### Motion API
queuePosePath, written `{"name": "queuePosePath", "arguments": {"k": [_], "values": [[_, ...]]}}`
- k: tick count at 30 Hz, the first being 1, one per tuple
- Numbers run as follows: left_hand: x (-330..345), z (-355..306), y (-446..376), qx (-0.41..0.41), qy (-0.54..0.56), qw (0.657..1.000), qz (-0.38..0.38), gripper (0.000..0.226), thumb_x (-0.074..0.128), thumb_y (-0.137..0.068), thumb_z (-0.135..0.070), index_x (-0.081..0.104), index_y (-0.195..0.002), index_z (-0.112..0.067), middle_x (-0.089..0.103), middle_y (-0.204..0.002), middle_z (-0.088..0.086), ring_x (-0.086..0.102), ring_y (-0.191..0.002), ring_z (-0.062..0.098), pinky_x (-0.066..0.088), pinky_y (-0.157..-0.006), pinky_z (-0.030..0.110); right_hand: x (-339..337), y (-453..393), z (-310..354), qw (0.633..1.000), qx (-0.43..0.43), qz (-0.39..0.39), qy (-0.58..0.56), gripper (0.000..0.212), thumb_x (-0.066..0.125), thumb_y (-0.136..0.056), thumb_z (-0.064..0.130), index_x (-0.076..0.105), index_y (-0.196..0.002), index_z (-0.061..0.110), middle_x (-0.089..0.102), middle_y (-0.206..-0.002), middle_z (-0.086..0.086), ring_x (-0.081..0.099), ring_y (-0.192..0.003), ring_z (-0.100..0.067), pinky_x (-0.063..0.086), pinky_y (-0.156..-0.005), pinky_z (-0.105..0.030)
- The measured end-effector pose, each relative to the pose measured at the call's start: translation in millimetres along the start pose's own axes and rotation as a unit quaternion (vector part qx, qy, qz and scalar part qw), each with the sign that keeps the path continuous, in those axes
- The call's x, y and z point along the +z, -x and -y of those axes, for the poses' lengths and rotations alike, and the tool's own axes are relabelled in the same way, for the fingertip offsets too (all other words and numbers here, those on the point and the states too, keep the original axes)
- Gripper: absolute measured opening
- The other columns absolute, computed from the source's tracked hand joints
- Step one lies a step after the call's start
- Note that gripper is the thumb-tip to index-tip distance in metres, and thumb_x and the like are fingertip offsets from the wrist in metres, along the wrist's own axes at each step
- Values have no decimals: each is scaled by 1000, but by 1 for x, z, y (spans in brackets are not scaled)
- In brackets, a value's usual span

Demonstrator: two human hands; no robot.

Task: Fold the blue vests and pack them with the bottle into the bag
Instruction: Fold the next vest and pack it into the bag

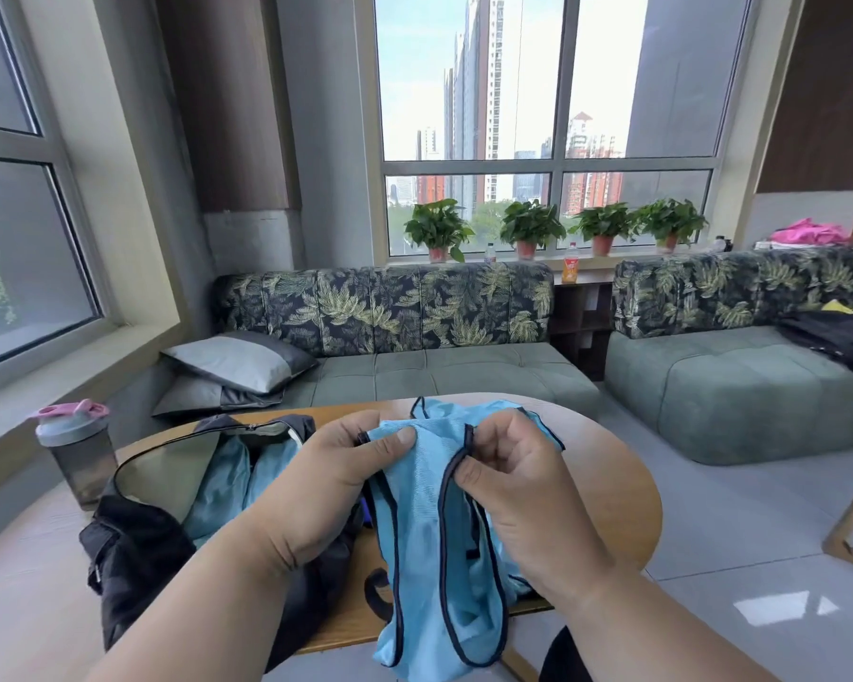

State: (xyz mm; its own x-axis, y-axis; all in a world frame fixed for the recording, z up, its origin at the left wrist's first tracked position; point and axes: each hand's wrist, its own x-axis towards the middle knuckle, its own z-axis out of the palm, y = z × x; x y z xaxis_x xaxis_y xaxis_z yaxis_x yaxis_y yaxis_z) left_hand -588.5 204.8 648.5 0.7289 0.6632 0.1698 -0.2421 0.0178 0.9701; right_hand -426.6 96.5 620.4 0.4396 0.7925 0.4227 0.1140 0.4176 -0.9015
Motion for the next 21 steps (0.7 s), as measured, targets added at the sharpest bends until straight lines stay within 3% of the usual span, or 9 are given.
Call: {"name": "queuePosePath", "arguments": {"k": [2, 4, 6, 9, 12, 15, 19, 21], "values": [[0, -2, 0, 18, 26, 999, -4, 10, 72, -95, -18, 76, -96, -8, 73, -95, 19, 69, -81, 28, 57, -73, 33, -1, 4, -4, 997, -28, 19, 63, 32, 84, -80, 26, 53, -81, 19, 57, -74, 0, 50, -69, -18, 46, -69, -39], [0, -3, 0, 36, 43, 998, -22, 12, 67, -96, -16, 72, -99, -5, 71, -93, 20, 67, -78, 27, 58, -71, 32, -2, 9, -12, 983, -63, 37, 166, 26, 80, -84, 19, 55, -82, 24, 56, -76, 10, 51, -68, -8, 44, -67, -28], [2, -4, 0, 56, 44, 997, -34, 13, 64, -94, -17, 68, -97, -5, 67, -86, 18, 63, -74, 25, 56, -66, 30, -2, 12, -24, 960, -98, 52, 256, 19, 76, -86, 15, 63, -90, 29, 58, -91, 15, 58, -81, -11, 45, -74, -20], [6, -5, 0, 72, 39, 996, -38, 11, 66, -93, -17, 67, -94, -6, 65, -84, 17, 62, -71, 23, 55, -64, 27, -2, 12, -40, 923, -107, 63, 365, 21, 70, -89, 17, 69, -99, 36, 54, -101, 19, 55, -96, 0, 42, -82, -13], [8, -7, 1, 82, 52, 995, -32, 17, 62, -92, -17, 64, -99, -1, 65, -86, 18, 63, -71, 23, 55, -65, 26, -9, 7, -53, 900, -108, 48, 419, 25, 67, -91, 18, 70, -107, 36, 53, -103, 19, 53, -97, 2, 45, -83, -14], [11, -9, 2, 80, 59, 995, -22, 14, 60, -91, -18, 63, -93, -4, 63, -82, 17, 61, -68, 23, 54, -61, 26, -15, 2, -56, 877, -91, 92, 462, 26, 64, -95, 25, 73, -115, 40, 52, -103, 19, 53, -99, -1, 44, -84, -14], [2, -8, 1, 97, 35, 993, -53, 12, 67, -92, -19, 65, -93, -7, 63, -85, 19, 61, -71, 25, 55, -63, 28, -17, 4, -59, 848, -48, 155, 505, 25, 52, -97, 34, 68, -115, 35, 57, -104, 13, 54, -100, -12, 49, -87, -32], [-5, -8, -1, 108, 23, 991, -79, 17, 69, -93, -23, 65, -97, -7, 63, -87, 19, 60, -74, 26, 54, -65, 30, -19, 5, -60, 835, -46, 166, 523, 21, 49, -94, 38, 65, -105, 30, 57, -102, 9, 54, -98, -16, 48, -86, -36]]}}
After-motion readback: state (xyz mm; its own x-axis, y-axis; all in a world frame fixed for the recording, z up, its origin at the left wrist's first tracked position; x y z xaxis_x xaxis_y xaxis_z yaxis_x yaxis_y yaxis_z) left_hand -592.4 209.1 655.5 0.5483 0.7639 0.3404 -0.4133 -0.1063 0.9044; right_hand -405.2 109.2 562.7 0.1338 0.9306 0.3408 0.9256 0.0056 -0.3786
